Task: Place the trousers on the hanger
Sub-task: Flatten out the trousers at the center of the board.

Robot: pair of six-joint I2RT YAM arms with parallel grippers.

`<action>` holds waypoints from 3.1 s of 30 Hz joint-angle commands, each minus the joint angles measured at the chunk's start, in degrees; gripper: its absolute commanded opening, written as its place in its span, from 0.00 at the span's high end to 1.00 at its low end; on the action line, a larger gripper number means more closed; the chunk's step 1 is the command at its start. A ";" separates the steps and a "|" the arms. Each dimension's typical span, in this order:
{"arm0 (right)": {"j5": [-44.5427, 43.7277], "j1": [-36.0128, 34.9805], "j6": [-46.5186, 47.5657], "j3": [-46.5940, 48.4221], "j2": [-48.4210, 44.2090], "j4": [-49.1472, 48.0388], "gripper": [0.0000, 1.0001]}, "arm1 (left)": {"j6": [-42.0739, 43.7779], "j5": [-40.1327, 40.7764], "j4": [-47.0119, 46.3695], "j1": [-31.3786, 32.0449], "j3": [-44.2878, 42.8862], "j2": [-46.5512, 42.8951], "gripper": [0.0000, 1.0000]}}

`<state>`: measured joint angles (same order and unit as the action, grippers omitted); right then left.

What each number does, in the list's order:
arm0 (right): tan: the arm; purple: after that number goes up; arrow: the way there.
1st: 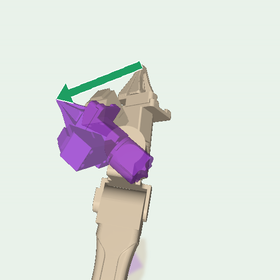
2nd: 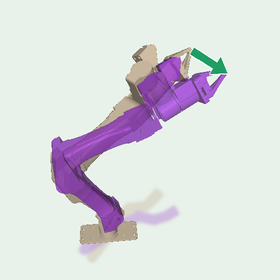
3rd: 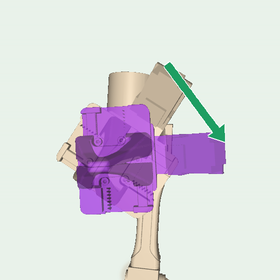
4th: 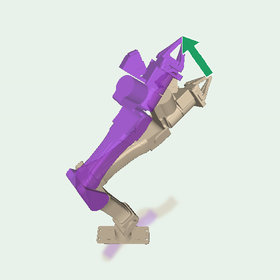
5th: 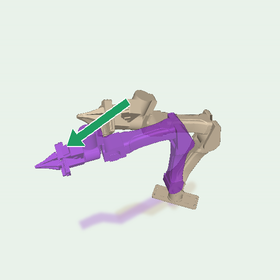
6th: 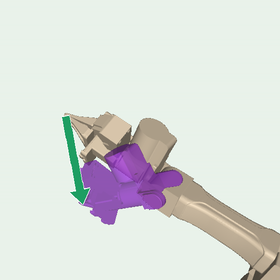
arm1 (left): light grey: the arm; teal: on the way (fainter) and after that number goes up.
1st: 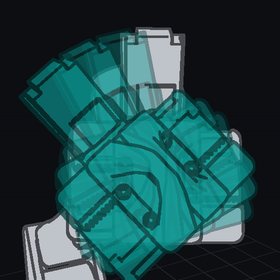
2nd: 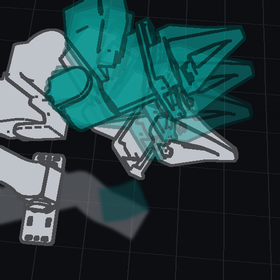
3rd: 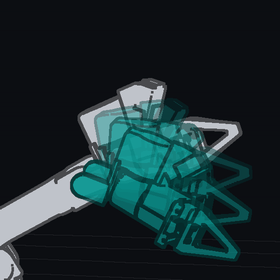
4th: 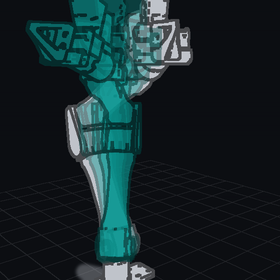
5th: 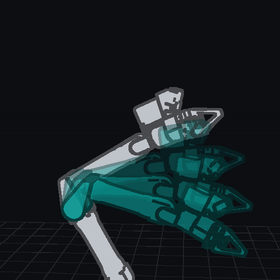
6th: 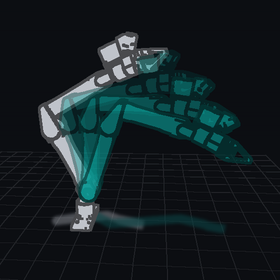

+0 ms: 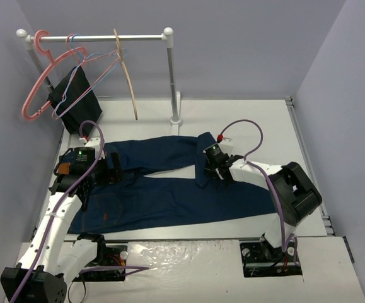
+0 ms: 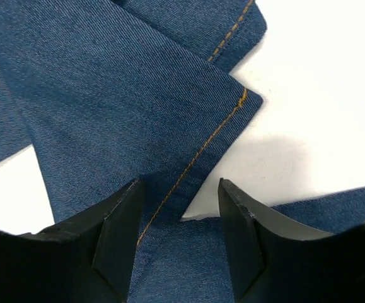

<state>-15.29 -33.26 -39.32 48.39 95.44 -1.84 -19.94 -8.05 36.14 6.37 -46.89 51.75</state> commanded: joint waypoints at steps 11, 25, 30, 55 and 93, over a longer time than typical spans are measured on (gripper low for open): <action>-6.73 1.14 4.40 5.49 -2.04 6.30 1.00 | 0.50 0.62 -1.60 -0.24 -1.18 -0.63 0.13; -11.37 37.03 30.87 36.94 -1.23 13.04 0.80 | 0.61 1.03 -1.51 -0.33 -1.10 -1.46 0.13; -9.21 41.00 30.71 50.09 5.80 18.74 0.33 | 0.43 1.02 -1.43 -0.35 -1.05 -1.04 0.12; 14.26 29.53 18.32 23.28 9.75 2.57 0.31 | -11.60 12.79 -21.62 18.42 -6.98 24.79 0.15; 7.52 18.76 -10.35 -19.37 -26.32 2.80 0.24 | -33.05 11.72 -17.26 20.04 13.44 17.39 0.20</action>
<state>-8.29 -17.71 -45.75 29.03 70.30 5.32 -48.84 4.27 24.73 26.57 -30.18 63.73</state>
